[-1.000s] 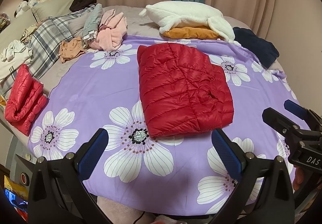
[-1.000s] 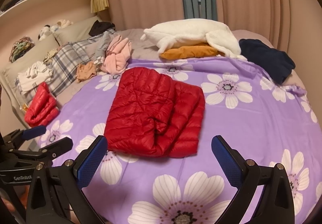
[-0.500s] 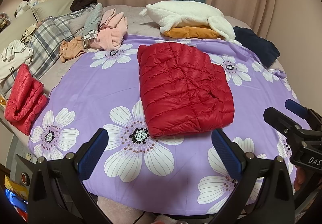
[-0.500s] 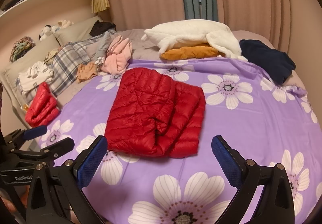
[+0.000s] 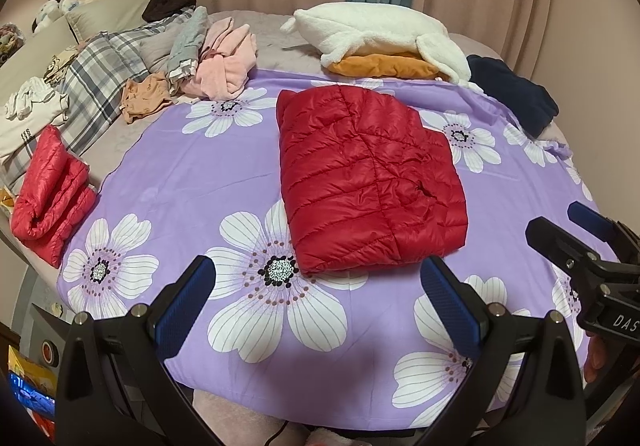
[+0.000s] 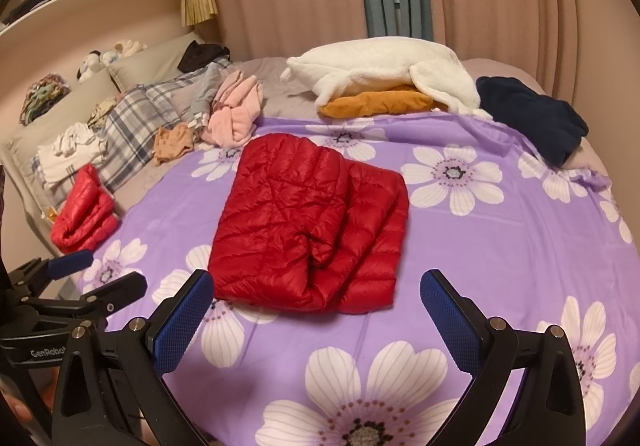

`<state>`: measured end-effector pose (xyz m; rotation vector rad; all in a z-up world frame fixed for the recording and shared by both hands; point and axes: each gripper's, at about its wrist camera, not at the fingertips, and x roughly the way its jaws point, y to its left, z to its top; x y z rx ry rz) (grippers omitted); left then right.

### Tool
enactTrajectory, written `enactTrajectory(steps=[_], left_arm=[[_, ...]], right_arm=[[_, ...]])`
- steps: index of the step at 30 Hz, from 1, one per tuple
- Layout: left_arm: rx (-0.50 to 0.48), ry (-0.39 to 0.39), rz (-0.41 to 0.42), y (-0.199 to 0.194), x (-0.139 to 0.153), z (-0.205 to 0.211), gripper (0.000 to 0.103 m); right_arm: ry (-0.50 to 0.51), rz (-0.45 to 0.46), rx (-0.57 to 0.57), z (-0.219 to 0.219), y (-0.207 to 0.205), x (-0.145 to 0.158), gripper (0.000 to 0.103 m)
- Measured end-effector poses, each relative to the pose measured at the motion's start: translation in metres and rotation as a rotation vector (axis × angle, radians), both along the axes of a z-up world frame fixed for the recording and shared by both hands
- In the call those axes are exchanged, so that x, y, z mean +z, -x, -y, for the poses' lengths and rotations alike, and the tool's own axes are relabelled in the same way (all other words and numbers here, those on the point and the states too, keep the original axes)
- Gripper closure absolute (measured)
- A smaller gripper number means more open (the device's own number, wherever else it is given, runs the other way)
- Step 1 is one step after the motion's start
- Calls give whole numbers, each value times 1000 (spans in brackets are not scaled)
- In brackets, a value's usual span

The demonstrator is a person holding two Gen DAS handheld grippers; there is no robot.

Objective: Fold large clothes

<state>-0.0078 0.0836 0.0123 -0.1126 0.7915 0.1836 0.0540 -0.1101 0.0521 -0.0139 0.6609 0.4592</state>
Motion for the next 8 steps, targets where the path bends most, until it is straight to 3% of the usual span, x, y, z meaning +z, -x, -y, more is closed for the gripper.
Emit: enactTrajectory(steps=[8], left_arm=[[4,8,-3,-1,0,-3,0]], right_arm=[[-1,-4,-7,1,2,-2,1]])
